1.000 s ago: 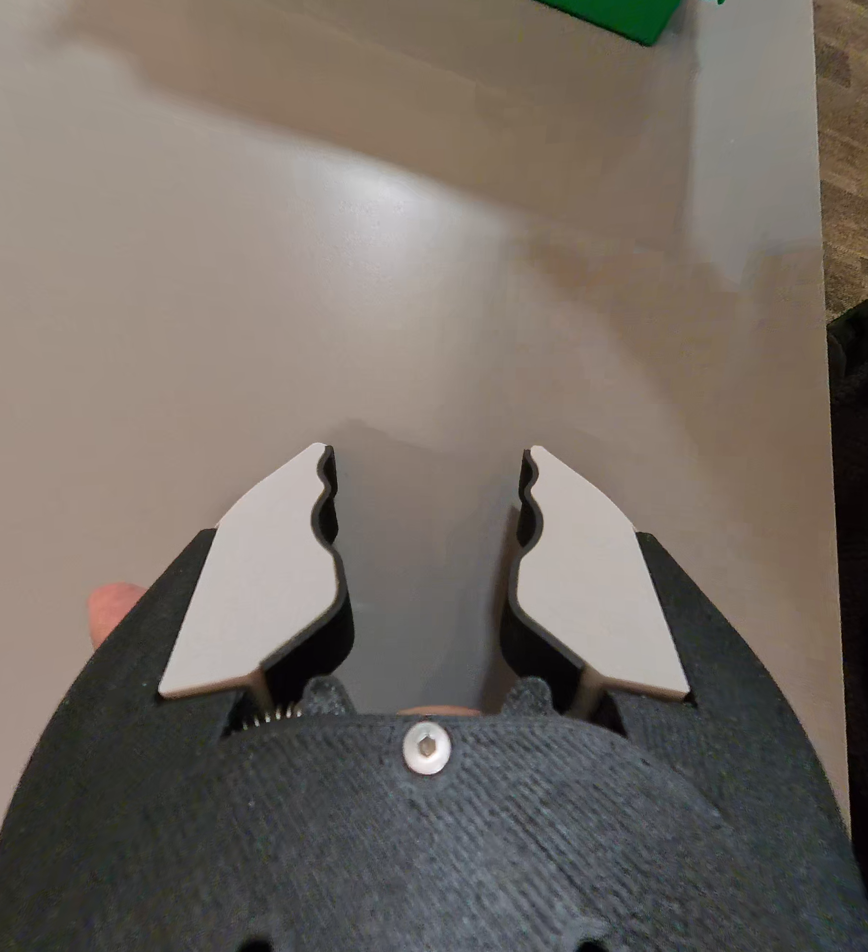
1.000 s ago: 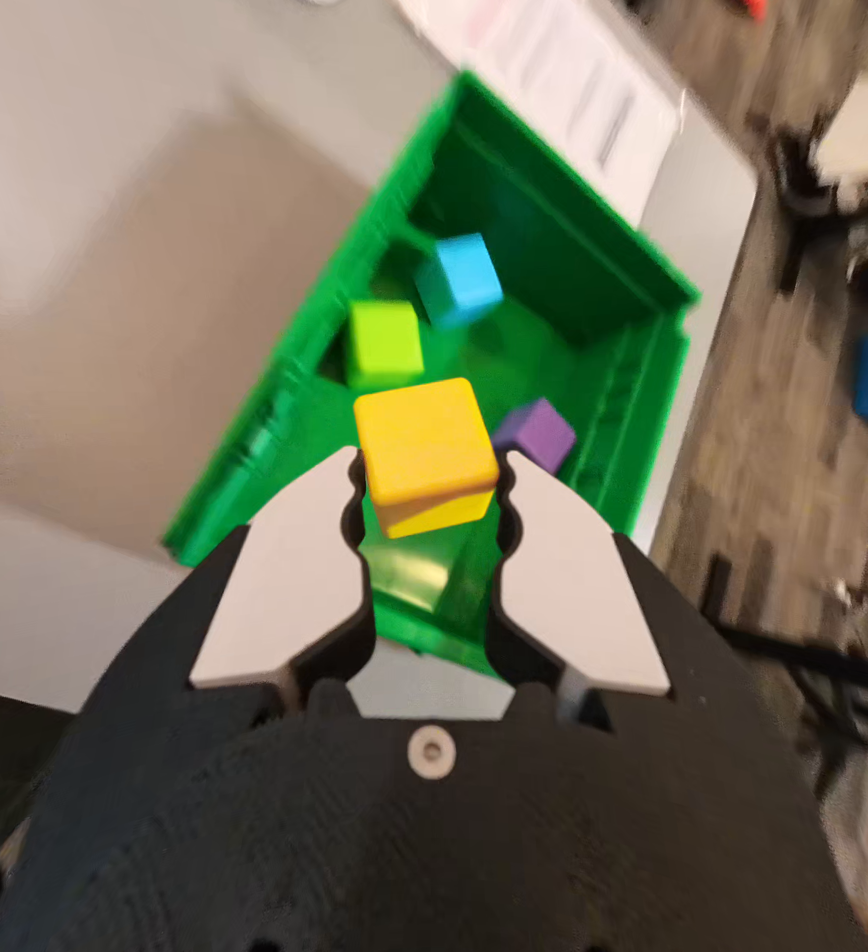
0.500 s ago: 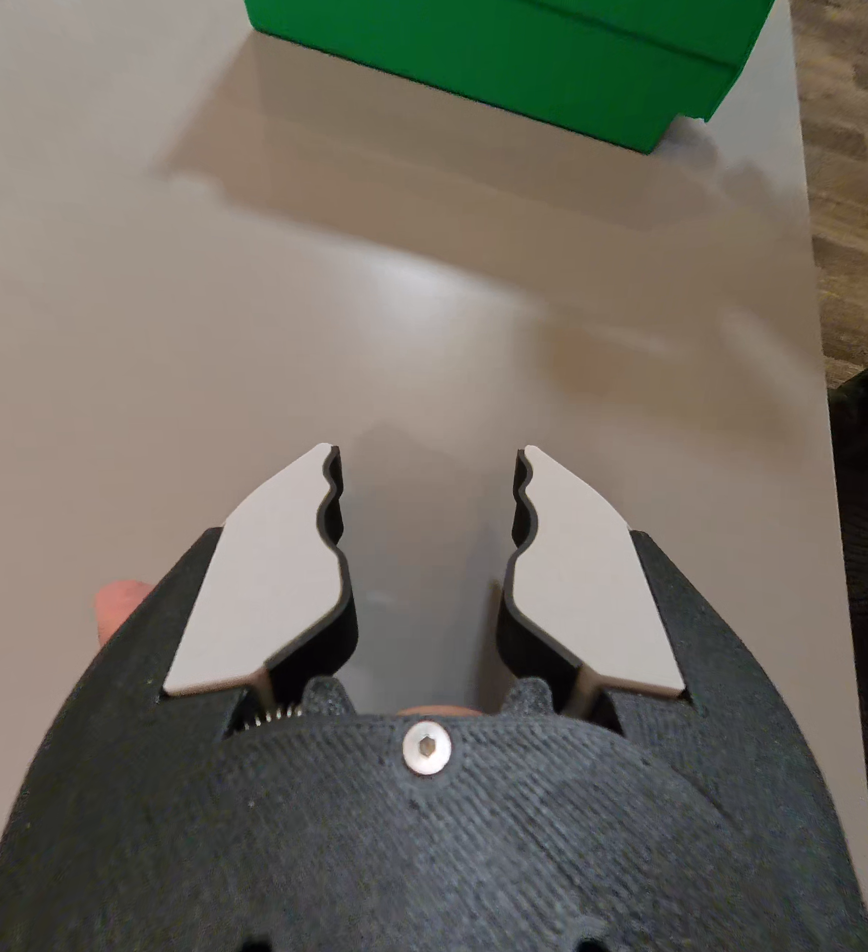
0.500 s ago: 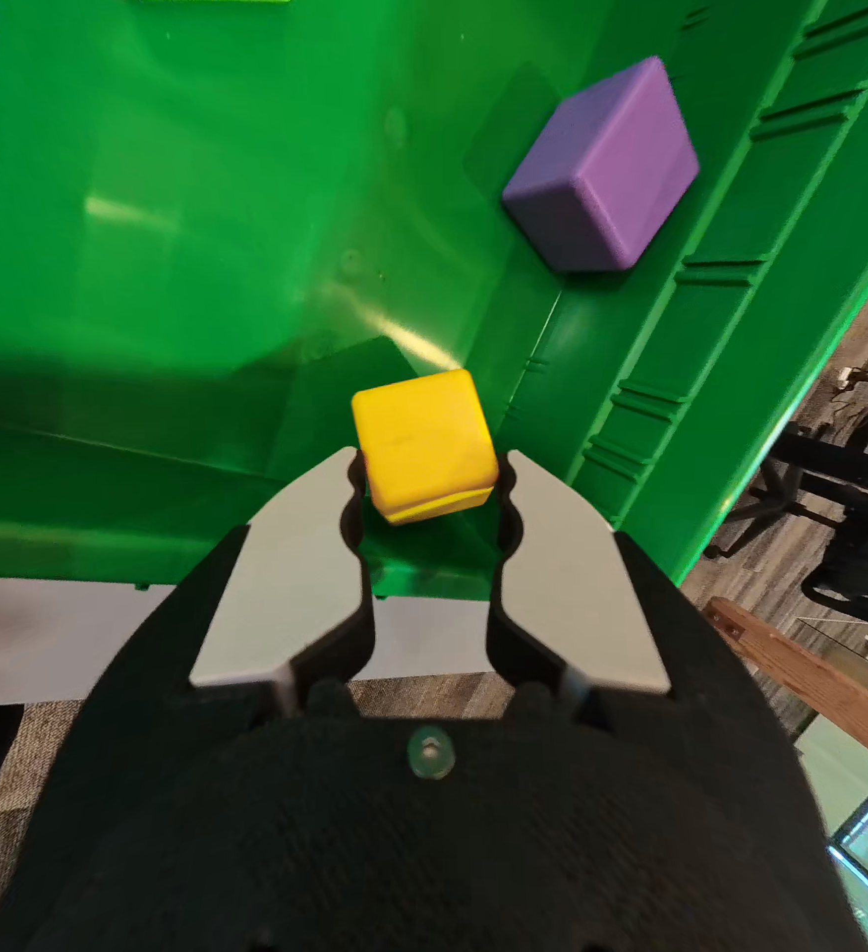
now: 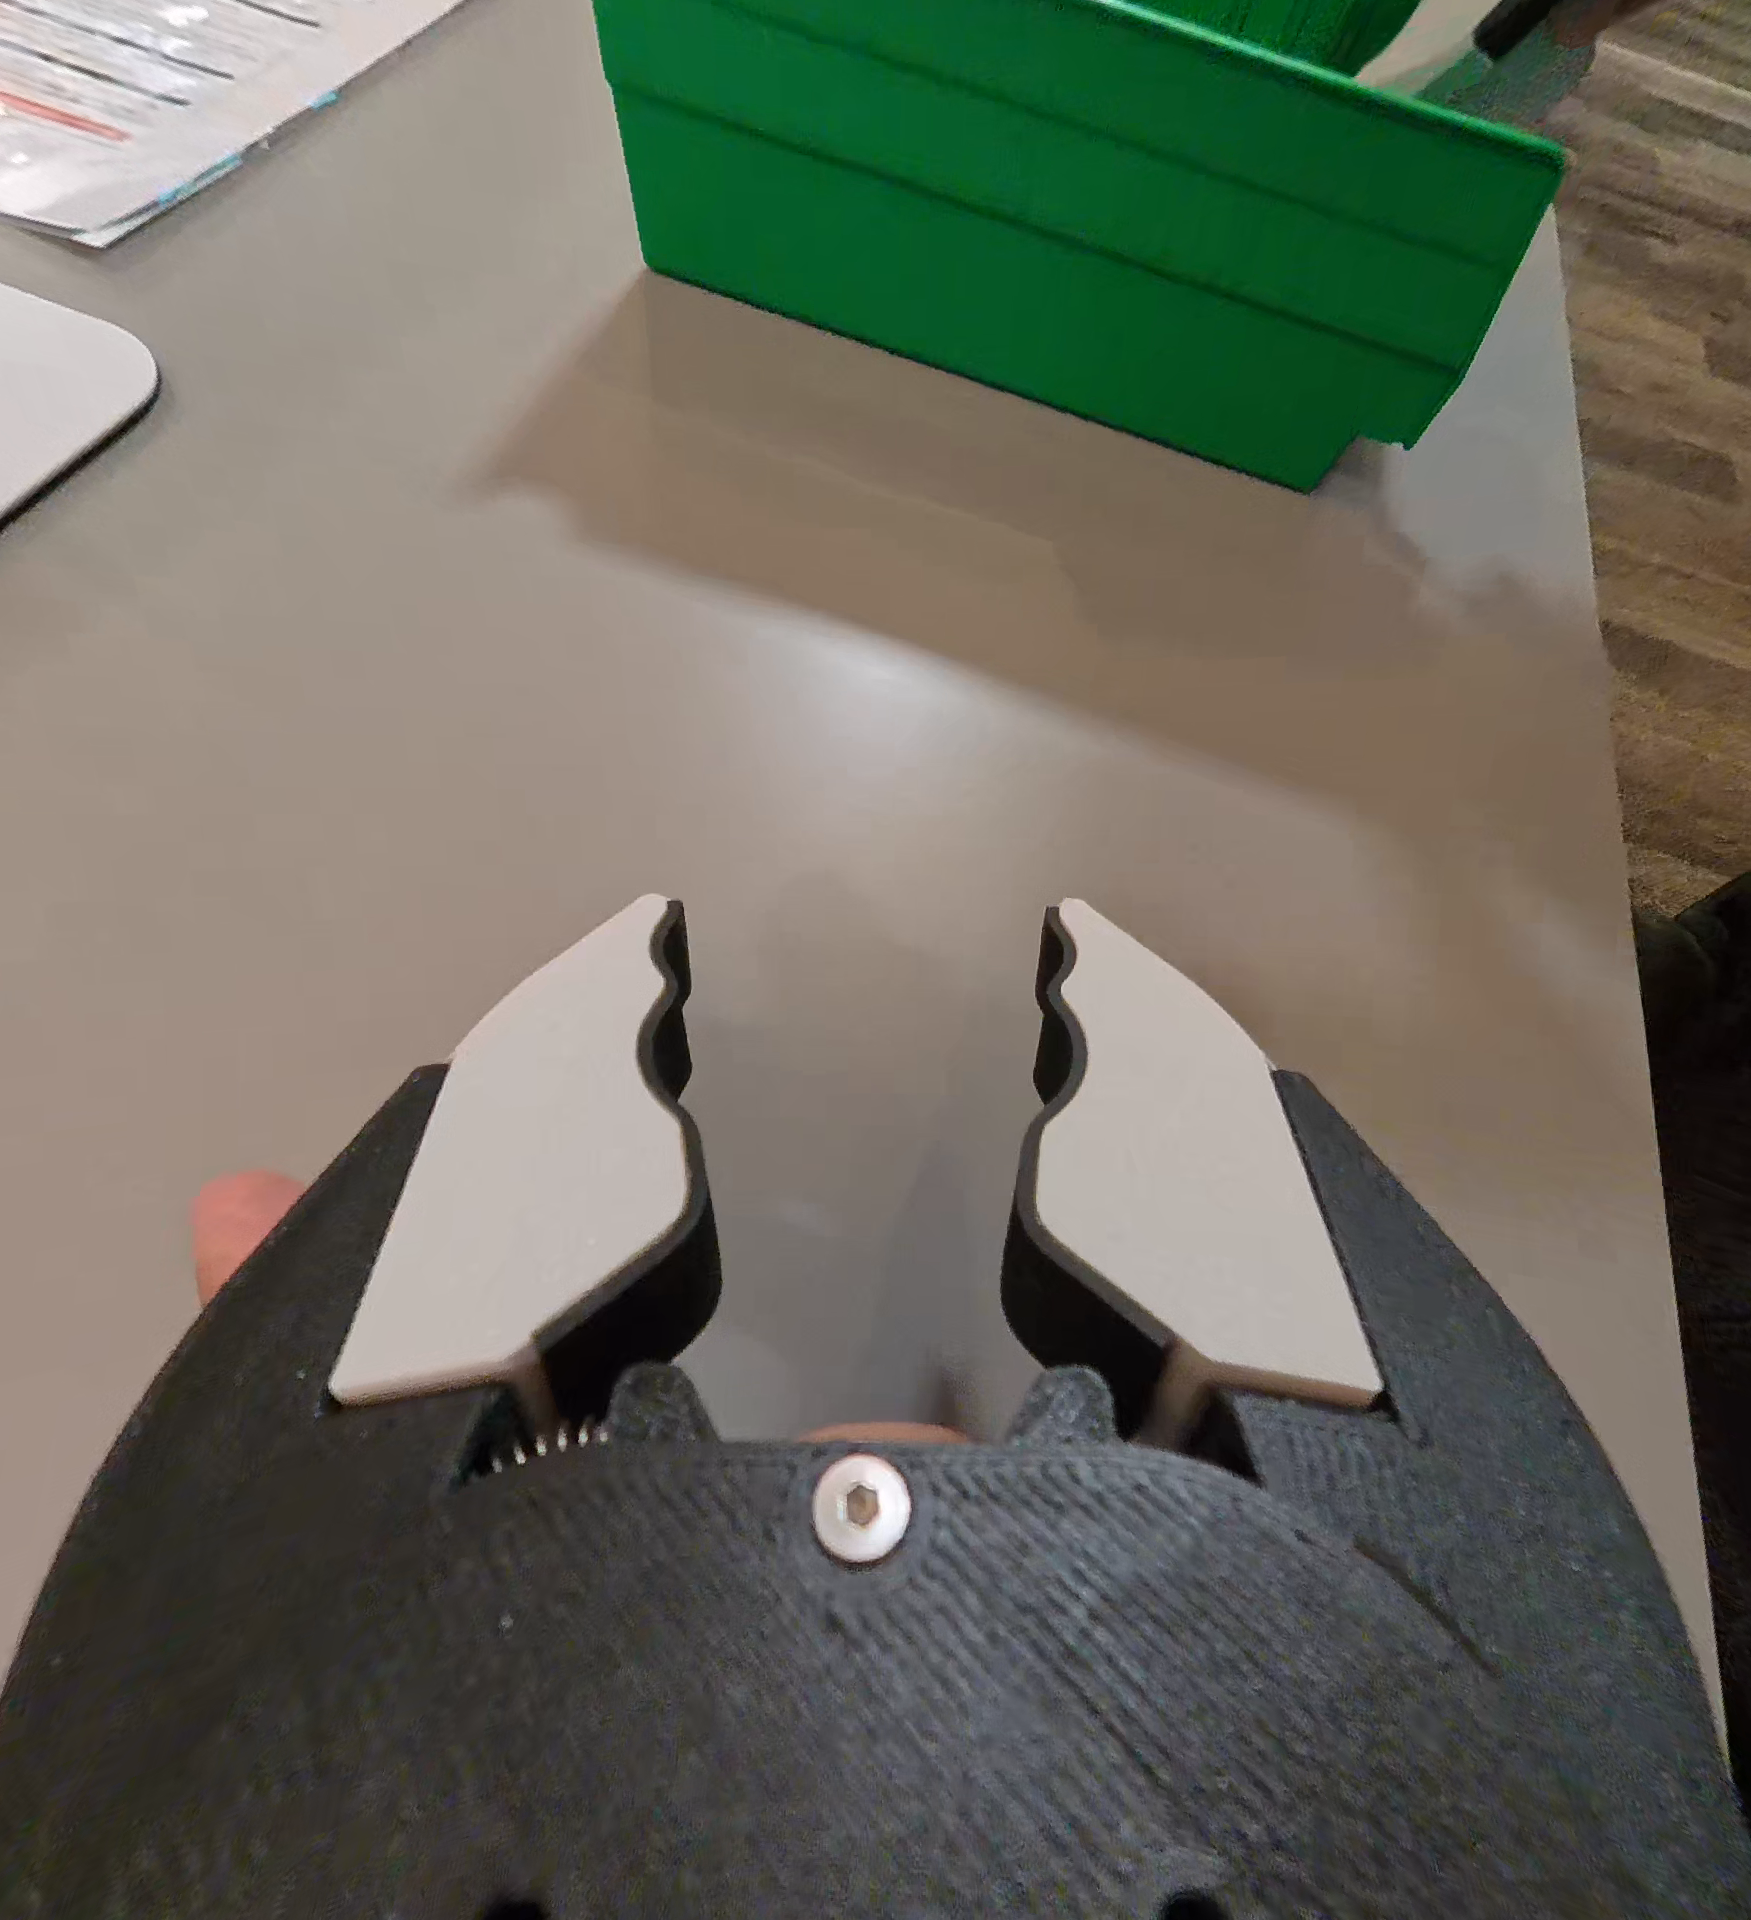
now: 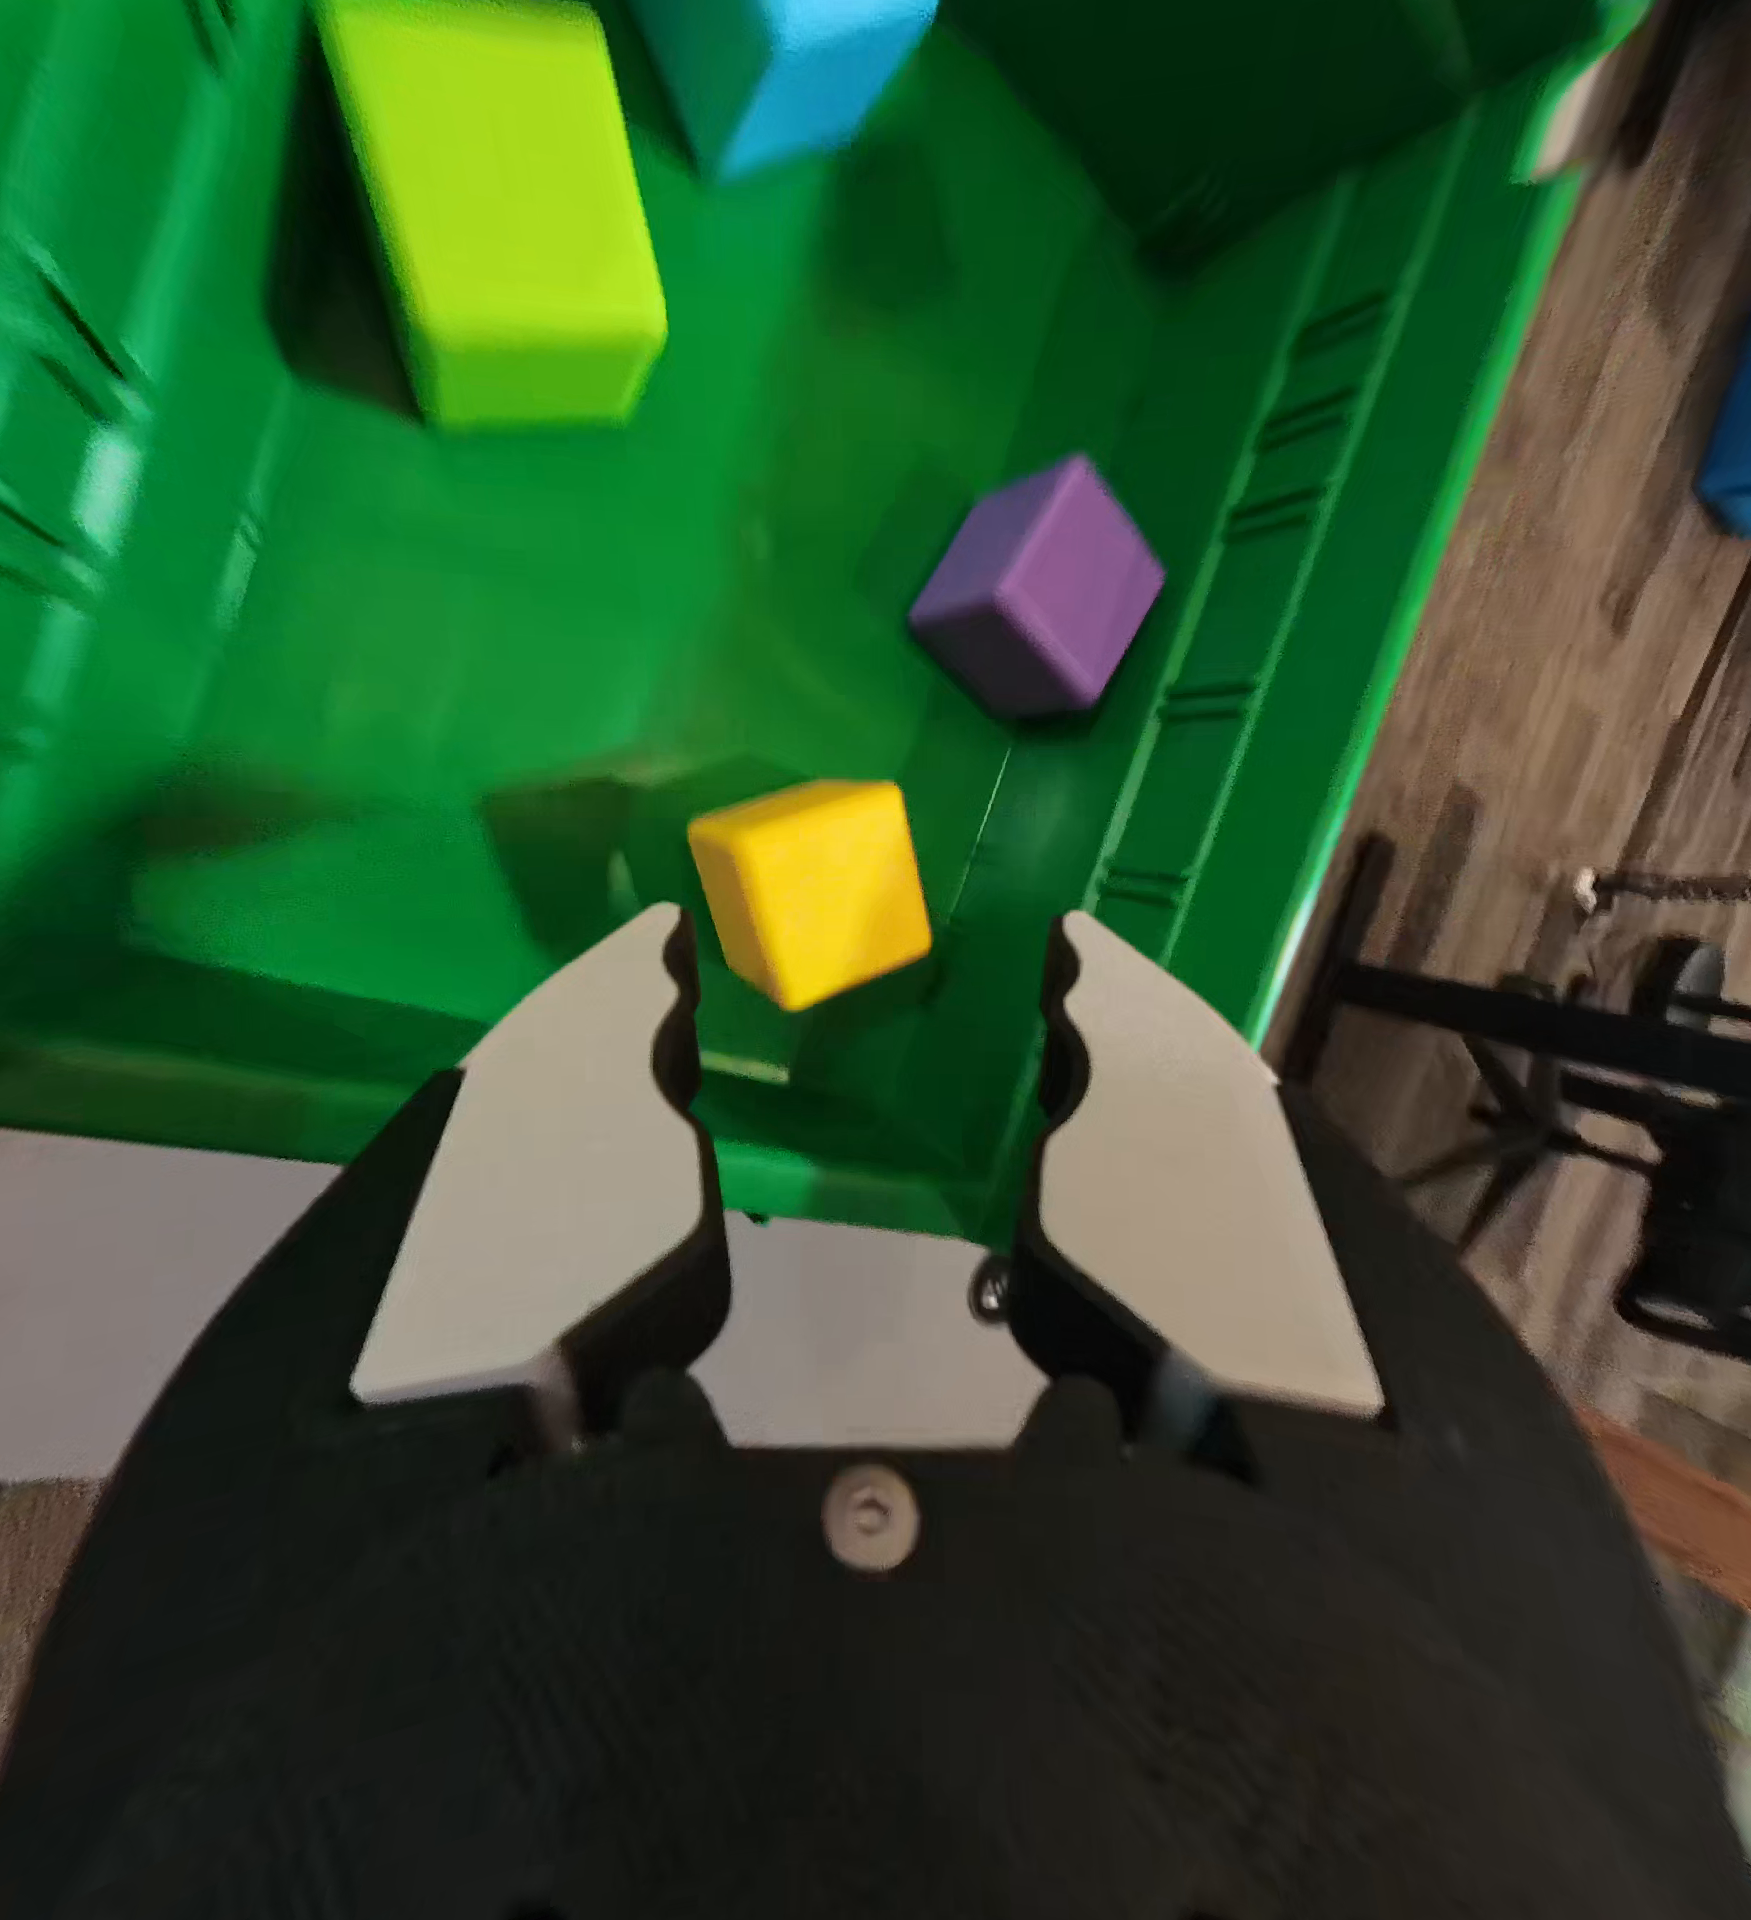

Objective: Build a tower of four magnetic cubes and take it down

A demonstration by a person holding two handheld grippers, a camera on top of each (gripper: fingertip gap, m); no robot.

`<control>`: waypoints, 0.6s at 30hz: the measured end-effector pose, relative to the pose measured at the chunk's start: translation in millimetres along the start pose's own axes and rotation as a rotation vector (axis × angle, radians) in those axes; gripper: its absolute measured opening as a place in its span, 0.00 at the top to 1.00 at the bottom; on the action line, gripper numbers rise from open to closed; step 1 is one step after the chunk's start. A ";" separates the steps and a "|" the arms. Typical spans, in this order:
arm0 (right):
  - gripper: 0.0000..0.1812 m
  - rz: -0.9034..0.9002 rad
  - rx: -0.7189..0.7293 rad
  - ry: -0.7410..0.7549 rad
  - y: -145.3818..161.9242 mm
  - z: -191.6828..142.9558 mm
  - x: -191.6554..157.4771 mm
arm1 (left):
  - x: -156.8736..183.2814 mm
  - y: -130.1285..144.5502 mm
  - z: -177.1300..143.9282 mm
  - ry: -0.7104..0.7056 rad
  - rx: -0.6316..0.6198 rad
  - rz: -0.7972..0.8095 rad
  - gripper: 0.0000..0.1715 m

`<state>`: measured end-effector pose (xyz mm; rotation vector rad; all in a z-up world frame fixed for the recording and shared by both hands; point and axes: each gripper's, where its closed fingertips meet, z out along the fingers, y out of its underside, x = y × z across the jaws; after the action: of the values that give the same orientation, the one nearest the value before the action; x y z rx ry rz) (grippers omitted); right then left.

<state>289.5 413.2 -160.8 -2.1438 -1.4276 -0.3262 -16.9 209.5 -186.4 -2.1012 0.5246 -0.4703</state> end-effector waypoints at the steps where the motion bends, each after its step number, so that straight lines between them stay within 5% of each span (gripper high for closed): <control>1: 0.64 0.026 0.076 0.002 -11.7 -9.1 1.3 | -0.2 -2.1 -0.7 -0.007 0.009 0.002 0.62; 6: 0.60 0.163 0.588 0.073 -84.9 -76.8 4.6 | -9.3 -24.3 -10.5 -0.118 0.127 0.024 0.63; 10: 0.68 0.214 0.946 -0.024 -129.8 -122.2 -44.5 | -17.3 -43.1 -27.0 -0.243 0.234 0.028 0.67; 12: 0.69 0.270 1.052 -0.107 -141.2 -134.7 -75.3 | -17.8 -48.8 -38.6 -0.304 0.280 0.023 0.80; 15: 0.72 0.382 1.122 -0.331 -150.3 -143.9 -123.3 | -12.2 -51.7 -55.0 -0.356 0.325 0.000 0.80; 18: 0.89 0.444 1.171 -0.523 -150.0 -152.5 -160.0 | 4.3 -42.8 -64.1 -0.328 0.290 -0.027 0.82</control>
<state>101.9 248.2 -66.3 -1.4550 -0.9035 1.0476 -37.9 185.7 -116.1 -1.8570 0.2218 -0.1951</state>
